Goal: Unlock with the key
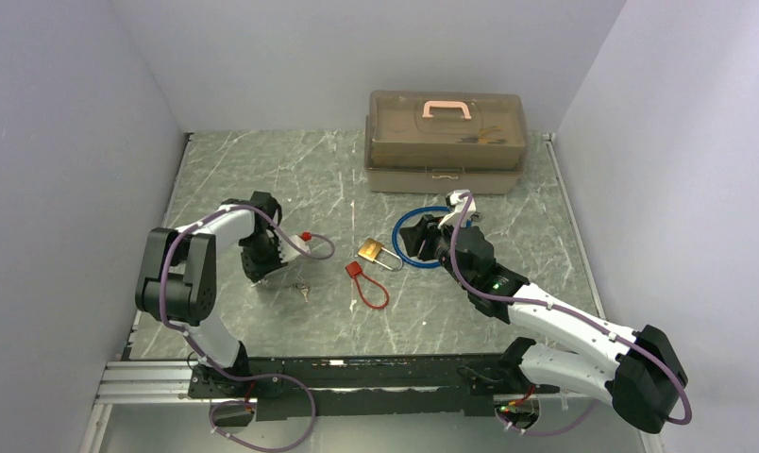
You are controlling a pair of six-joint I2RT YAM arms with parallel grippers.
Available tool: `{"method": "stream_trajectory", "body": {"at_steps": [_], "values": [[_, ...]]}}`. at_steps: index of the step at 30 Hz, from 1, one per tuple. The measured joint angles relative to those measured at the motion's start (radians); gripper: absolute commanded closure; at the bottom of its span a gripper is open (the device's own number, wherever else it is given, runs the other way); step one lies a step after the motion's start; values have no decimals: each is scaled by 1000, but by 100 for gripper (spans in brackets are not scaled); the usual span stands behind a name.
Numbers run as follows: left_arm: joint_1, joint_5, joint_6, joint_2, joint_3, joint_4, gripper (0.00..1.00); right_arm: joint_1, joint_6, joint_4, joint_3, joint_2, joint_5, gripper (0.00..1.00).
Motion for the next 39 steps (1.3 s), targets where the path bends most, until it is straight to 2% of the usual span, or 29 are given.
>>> {"method": "stream_trajectory", "body": {"at_steps": [4, 13, 18, 22, 25, 28, 29, 34, 36, 39], "values": [[-74, 69, -43, 5, 18, -26, 81, 0, 0, 0, 0, 0, 8, 51], [-287, 447, -170, 16, 74, -43, 81, -6, -1, -9, 0, 0, 36, 51], [-307, 558, -214, 16, 111, -56, 78, -13, -1, -19, 0, -3, 45, 51], [-294, 601, -230, 16, 171, -89, 74, -14, -3, -30, 0, -4, 40, 47], [-243, 633, -230, 16, 242, -145, 64, -13, -8, -31, 0, 1, 10, 42], [-91, 666, -238, 16, 349, -208, 45, 1, -20, -31, 18, 49, -43, 37], [-35, 669, -245, 16, 380, -217, 41, 11, -26, -31, 27, 71, -59, 36], [293, 649, -316, 13, 473, -214, 38, 106, -74, -40, 157, 280, -147, 34], [354, 586, -361, -5, 425, -180, 38, 155, -94, -43, 237, 379, -175, 34], [362, 510, -410, -48, 315, -149, 37, 221, -120, -46, 346, 513, -212, 34]]}}
